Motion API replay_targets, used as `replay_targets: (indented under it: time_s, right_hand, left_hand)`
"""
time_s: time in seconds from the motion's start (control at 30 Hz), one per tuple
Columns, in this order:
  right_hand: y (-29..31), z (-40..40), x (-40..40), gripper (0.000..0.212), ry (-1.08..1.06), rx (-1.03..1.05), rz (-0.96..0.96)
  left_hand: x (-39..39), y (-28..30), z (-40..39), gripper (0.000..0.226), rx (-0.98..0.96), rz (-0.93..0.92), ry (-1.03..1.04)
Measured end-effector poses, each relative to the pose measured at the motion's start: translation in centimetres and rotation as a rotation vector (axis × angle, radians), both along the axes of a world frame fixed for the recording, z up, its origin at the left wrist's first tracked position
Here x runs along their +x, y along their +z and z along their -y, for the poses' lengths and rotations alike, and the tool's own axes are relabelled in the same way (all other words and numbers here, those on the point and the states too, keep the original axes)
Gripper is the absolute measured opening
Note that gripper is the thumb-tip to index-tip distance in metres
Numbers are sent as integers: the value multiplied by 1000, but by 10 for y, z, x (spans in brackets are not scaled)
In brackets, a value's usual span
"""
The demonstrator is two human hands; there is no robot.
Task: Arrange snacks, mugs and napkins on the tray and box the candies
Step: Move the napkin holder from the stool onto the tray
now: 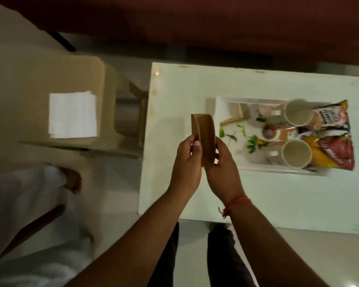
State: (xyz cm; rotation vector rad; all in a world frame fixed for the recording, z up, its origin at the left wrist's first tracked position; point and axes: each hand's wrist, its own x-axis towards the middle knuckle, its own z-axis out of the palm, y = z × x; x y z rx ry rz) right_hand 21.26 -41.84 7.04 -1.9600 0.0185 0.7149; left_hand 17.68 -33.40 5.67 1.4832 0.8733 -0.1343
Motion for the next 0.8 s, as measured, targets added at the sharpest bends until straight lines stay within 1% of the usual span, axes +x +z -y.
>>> replay_targets:
  time_s: [0.13, 0.23, 0.3, 0.47, 0.8]
  right_hand:
    - [-8, 51, 29, 34, -38, -32, -9]
    - [-20, 70, 52, 30, -52, -20, -21]
    - [-33, 75, 63, 32, -47, -20, -39]
    - [-60, 80, 75, 35, -29, -54, -75]
    - [-69, 85, 85, 40, 23, -111, -77]
  left_hand:
    - [39, -4, 48, 40, -89, 26, -83]
    - [61, -18, 66, 50, -120, -16, -125]
    - [72, -26, 71, 53, -124, -37, -138]
    - [86, -32, 79, 52, -74, -102, -170]
    - [93, -45, 84, 51, -57, -122, -191]
